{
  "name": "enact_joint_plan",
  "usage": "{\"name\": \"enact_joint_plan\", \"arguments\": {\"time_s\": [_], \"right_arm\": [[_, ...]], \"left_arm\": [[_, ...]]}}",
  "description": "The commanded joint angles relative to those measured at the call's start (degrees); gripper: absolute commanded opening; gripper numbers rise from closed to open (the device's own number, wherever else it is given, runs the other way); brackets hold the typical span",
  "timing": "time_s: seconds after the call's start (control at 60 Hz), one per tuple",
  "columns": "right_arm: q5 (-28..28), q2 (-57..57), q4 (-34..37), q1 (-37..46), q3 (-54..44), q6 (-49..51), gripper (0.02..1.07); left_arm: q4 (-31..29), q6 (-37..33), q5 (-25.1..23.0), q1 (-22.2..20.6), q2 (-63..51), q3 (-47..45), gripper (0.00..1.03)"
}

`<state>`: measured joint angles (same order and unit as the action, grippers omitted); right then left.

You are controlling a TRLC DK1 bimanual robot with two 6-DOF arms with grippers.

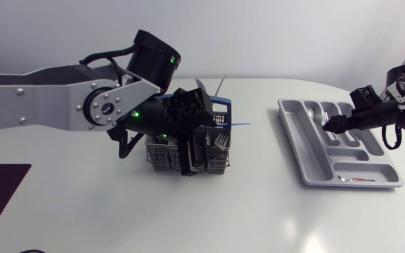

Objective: Unload the cutlery basket into the drawer organizer.

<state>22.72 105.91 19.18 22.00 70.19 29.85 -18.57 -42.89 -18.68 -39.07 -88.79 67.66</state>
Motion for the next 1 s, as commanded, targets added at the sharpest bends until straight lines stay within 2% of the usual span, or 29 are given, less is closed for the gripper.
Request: {"name": "enact_joint_plan", "arguments": {"time_s": [0.0, 0.317, 0.367, 0.5, 0.667, 0.733, 0.867, 0.933, 0.983], "right_arm": [[1.36, -4.39, -0.99, -1.78, -5.24, 2.76, 0.86], [2.06, -15.64, -4.06, -8.20, -18.87, 6.19, 0.87], [2.06, -16.52, -4.06, -8.55, -19.66, 6.28, 0.87], [2.15, -18.02, -4.15, -9.17, -20.80, 6.54, 0.89], [2.15, -19.16, -4.59, -10.66, -23.08, 7.60, 0.89], [2.15, -19.86, -5.12, -11.80, -24.40, 7.68, 0.89], [2.06, -20.30, -6.44, -14.00, -26.86, 7.33, 0.89], [1.98, -20.57, -7.40, -15.06, -28.01, 7.16, 0.89], [1.98, -21.01, -7.84, -15.58, -28.80, 7.16, 0.89]], "left_arm": [[-2.79, -3.42, -1.45, 0.57, -3.05, 4.41, 0.80], [-17.91, -13.00, -1.01, 1.54, -10.87, 19.53, 0.80], [-20.54, -14.94, -1.10, 1.54, -12.10, 21.46, 0.76], [-22.39, -16.61, -1.10, 1.19, -14.13, 22.78, 0.75], [-24.67, -19.33, -1.27, 0.75, -15.97, 23.92, 0.59], [-25.03, -19.42, -1.36, 0.75, -16.67, 24.63, 0.59], [-27.93, -20.21, -3.03, 1.36, -19.31, 28.49, 0.52], [-28.98, -20.56, -3.38, 1.54, -20.45, 29.90, 0.44], [-29.16, -20.47, -3.65, 1.63, -20.72, 30.25, 0.42]]}}
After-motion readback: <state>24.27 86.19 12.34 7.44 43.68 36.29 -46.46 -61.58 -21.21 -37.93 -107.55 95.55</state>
